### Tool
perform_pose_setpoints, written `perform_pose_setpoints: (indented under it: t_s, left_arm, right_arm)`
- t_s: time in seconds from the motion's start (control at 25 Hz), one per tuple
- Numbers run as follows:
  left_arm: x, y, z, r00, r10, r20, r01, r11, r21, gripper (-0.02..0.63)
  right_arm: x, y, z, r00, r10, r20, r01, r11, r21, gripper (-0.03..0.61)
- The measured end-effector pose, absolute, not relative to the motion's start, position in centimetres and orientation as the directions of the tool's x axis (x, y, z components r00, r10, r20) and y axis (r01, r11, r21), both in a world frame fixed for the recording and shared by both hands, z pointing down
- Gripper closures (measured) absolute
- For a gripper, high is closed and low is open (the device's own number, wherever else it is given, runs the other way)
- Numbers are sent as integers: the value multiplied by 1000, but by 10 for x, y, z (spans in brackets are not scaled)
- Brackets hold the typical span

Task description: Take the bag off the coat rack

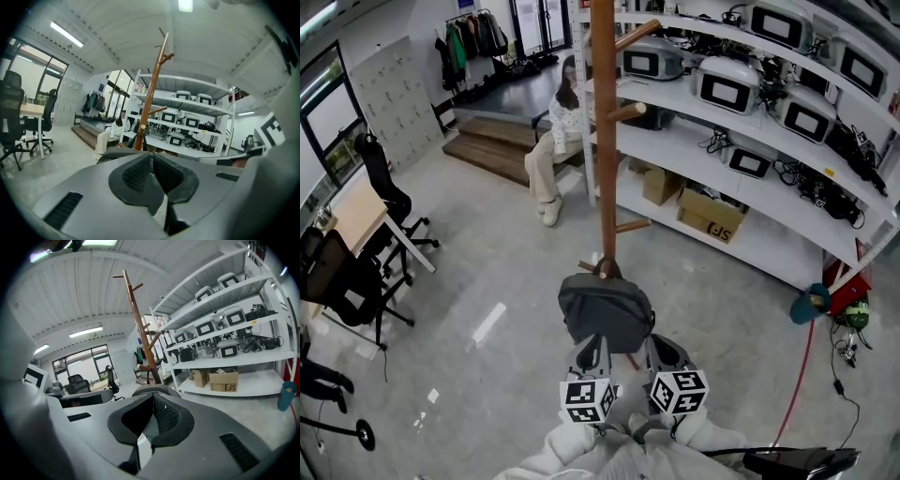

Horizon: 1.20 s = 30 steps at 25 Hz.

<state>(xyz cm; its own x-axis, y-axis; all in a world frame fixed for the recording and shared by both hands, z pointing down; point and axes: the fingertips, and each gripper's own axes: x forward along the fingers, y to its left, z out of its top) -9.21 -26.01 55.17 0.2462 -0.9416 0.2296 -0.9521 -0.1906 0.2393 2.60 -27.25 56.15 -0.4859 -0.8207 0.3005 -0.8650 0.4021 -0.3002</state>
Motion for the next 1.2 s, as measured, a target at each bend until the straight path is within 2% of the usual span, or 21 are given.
perform_pose_setpoints:
  t_s: [0.28,0.36,0.52,0.76,1.0,1.2]
  left_arm:
    - [-107,-286,565,235,-940,248,-966,-196,170,605]
    - [-114,-294,570,228,-939,257,-967,-187,173,562]
    - [-130,-313,577,203,-946,253,-973,-166,163,525]
    - [-144,-332,587,198,-950,242,-978,-175,115,434]
    - [-142,-353,605,249,-933,259,-965,-262,-16,342]
    - [-153,-379,617,264,-924,278,-940,-311,-143,310]
  right_arm:
    - [33,-276,566,-476,-820,317,-871,391,-297,566]
    - [37,-277,568,-468,-822,324,-876,381,-297,566]
    - [46,-279,573,-452,-825,339,-884,363,-295,566]
    - [55,-275,583,-431,-822,371,-894,335,-296,566]
    - [60,-271,597,-416,-813,407,-902,312,-298,566]
    - [57,-263,611,-415,-798,437,-903,304,-303,566]
